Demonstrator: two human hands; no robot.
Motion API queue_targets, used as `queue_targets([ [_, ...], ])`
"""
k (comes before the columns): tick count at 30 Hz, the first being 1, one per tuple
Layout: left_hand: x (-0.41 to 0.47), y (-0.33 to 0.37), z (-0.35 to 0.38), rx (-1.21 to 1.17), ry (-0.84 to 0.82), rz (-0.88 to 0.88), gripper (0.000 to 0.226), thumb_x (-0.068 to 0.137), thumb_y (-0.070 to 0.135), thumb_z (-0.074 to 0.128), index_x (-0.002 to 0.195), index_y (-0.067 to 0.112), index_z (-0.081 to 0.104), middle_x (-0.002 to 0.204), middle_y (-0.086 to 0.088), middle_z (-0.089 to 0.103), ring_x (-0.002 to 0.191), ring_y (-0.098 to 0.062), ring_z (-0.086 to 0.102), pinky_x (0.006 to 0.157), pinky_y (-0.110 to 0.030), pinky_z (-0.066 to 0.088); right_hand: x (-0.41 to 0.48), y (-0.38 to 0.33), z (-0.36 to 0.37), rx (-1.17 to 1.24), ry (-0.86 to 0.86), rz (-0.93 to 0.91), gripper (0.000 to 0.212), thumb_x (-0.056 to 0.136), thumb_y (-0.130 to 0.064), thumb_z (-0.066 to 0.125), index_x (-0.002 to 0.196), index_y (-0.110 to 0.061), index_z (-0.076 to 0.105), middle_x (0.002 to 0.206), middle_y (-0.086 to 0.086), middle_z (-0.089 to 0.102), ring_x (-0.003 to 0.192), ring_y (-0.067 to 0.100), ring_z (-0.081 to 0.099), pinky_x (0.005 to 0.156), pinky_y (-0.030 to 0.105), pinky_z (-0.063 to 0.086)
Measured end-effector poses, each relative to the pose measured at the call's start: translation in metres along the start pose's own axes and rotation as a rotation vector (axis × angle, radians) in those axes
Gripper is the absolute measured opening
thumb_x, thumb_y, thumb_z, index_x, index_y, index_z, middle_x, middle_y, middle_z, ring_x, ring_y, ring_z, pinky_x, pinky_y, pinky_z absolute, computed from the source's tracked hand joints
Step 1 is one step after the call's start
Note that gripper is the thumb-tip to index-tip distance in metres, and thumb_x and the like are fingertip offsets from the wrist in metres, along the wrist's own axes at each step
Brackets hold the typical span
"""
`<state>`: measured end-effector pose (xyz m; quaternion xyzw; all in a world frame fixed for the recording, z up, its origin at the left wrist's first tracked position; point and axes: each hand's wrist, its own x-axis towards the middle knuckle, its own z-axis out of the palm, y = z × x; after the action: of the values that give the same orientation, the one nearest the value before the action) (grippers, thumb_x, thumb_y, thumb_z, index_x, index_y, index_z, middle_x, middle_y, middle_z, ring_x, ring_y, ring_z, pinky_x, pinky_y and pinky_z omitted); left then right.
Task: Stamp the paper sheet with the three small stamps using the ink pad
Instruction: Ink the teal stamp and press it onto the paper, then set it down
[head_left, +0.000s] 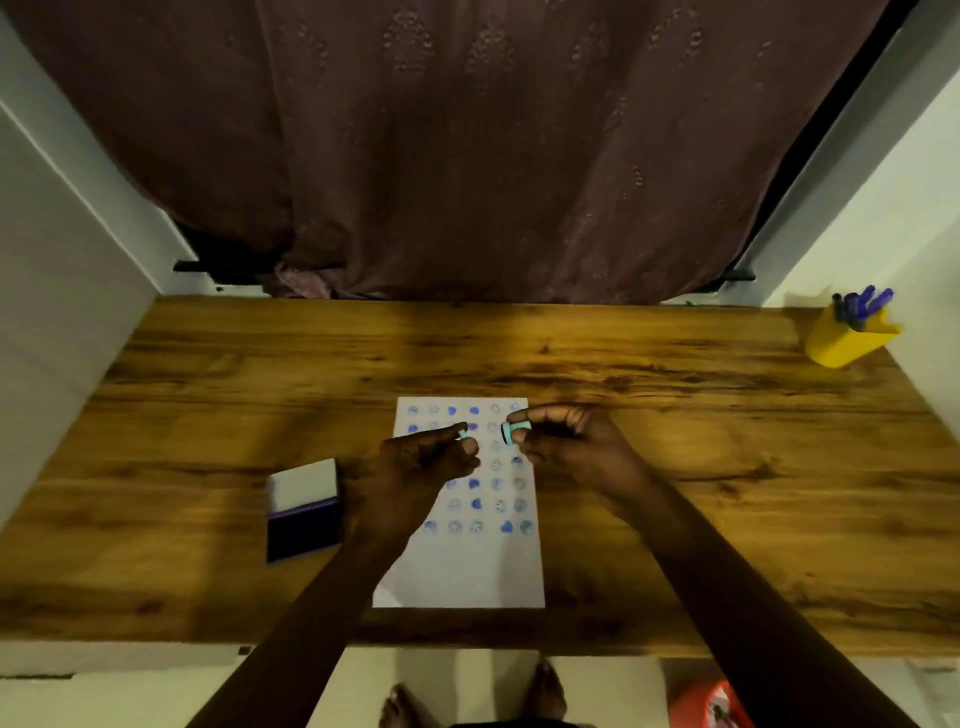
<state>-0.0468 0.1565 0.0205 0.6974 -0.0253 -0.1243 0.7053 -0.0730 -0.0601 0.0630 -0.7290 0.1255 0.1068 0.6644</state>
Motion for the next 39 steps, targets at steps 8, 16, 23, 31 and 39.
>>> queue_targets([
  [8,-0.045,-0.012,-0.118,0.014,0.244,-0.033,0.015,0.088,0.034,0.076,0.1,0.027,0.08,0.091,-0.009,0.081,0.082,-0.027,0.077,0.063,-0.052,0.064,0.02,0.007,0.113,-0.581,-0.106,-0.219,0.021,0.085,-0.035,0.08,0.101,-0.021,0.077,0.096,-0.007,0.077,0.086,0.004,0.071,0.077,0.019,0.055],
  [16,-0.073,-0.038,-0.197,0.09,0.351,0.0,0.022,0.092,0.034,0.073,0.112,0.025,0.077,0.099,0.002,0.082,0.09,-0.016,0.079,0.073,-0.028,0.065,0.03,0.031,0.221,-0.882,-0.282,-0.352,0.038,0.095,-0.037,0.066,0.129,-0.021,0.064,0.13,0.003,0.069,0.117,0.02,0.066,0.099,0.031,0.053],
  [23,-0.079,-0.035,-0.221,0.064,0.328,0.062,0.016,0.094,0.032,0.071,0.105,0.039,0.078,0.099,0.008,0.082,0.09,-0.013,0.079,0.067,-0.021,0.061,0.038,0.049,0.267,-1.122,-0.298,-0.357,0.035,0.096,-0.026,0.064,0.129,-0.016,0.058,0.135,0.009,0.063,0.125,0.028,0.06,0.104,0.037,0.048],
  [31,-0.075,-0.038,-0.233,0.058,0.322,0.056,0.021,0.094,0.02,0.072,0.103,0.037,0.079,0.099,0.003,0.082,0.088,-0.016,0.079,0.068,-0.024,0.062,0.039,0.054,0.283,-1.262,-0.336,-0.347,0.036,0.103,-0.023,0.054,0.137,-0.012,0.054,0.145,0.013,0.054,0.134,0.029,0.052,0.114,0.038,0.04],
  [39,-0.069,-0.047,-0.231,0.107,0.305,-0.012,0.02,0.094,0.018,0.072,0.111,0.026,0.079,0.098,0.008,0.082,0.089,-0.01,0.079,0.069,-0.021,0.062,0.029,0.049,0.298,-1.257,-0.296,-0.311,0.019,0.099,-0.002,0.048,0.109,0.001,0.064,0.116,0.025,0.065,0.102,0.041,0.063,0.084,0.049,0.052],
])
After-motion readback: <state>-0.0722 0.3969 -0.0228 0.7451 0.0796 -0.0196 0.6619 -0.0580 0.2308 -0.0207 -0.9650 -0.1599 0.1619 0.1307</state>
